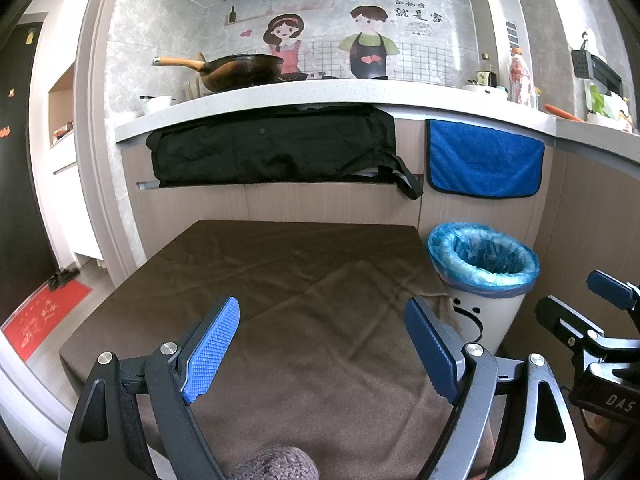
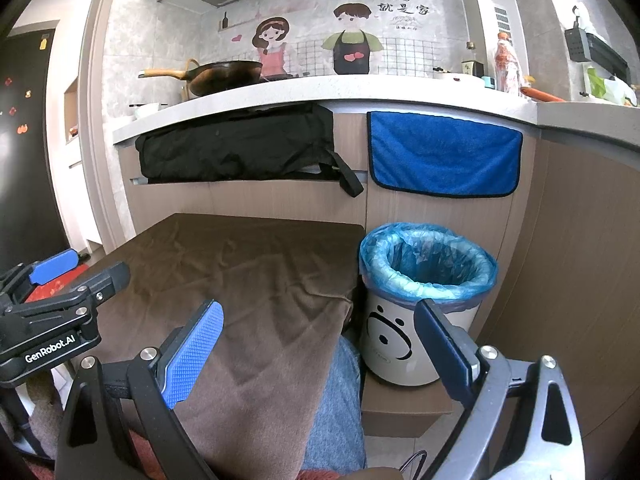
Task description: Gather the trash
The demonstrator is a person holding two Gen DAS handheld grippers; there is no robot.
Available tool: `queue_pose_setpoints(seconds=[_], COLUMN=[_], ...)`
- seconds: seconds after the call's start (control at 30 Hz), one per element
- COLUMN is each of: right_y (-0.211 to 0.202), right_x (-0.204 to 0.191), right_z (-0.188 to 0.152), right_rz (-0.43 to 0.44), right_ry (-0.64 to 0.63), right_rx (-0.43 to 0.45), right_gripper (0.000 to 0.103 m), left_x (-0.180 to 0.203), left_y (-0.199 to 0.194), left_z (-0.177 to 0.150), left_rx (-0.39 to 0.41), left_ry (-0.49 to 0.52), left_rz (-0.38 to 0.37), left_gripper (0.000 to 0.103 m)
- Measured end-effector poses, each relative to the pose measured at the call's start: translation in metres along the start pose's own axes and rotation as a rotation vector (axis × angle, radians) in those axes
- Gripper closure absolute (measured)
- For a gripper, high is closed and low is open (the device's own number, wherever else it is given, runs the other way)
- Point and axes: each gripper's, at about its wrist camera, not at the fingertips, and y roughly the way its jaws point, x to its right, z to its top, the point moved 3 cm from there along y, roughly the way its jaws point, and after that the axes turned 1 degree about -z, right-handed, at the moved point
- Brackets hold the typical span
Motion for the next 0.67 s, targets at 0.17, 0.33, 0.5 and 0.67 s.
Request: queue_pose_setpoints(seconds=[0.17, 0.33, 0.5, 0.67], right_y=[-0.0048, -0.0053, -0.0052, -0.0048], right_x=[0.0004, 0.0014, 0.0014, 0.002], right_z=[0.0029, 0.0035, 0.0036, 0.0035], right_rz=[-0.009, -0.01, -0.01, -0.011], right_ry=[0.005, 0.005, 0.004, 0.006], right_rx=[0.007, 0.009, 0.009, 0.011], right_gripper=[0.008, 0.008, 0.008, 0.008], left_x=[0.0024, 0.0035, 0.0052, 0.0089], left_y=[-0.0009, -0.0008, -0.0004, 0.0006], left_z=[0.0009, 0.0008, 0.0008, 0.0005], left_rx=[0.0, -0.002, -0.003, -0.003], left_ry=[-0.001, -0.001, 0.0, 0.0], left_rz=[0.0, -0.001, -0.008, -0.013], left_gripper=[0.018, 0.018, 0.018, 0.018])
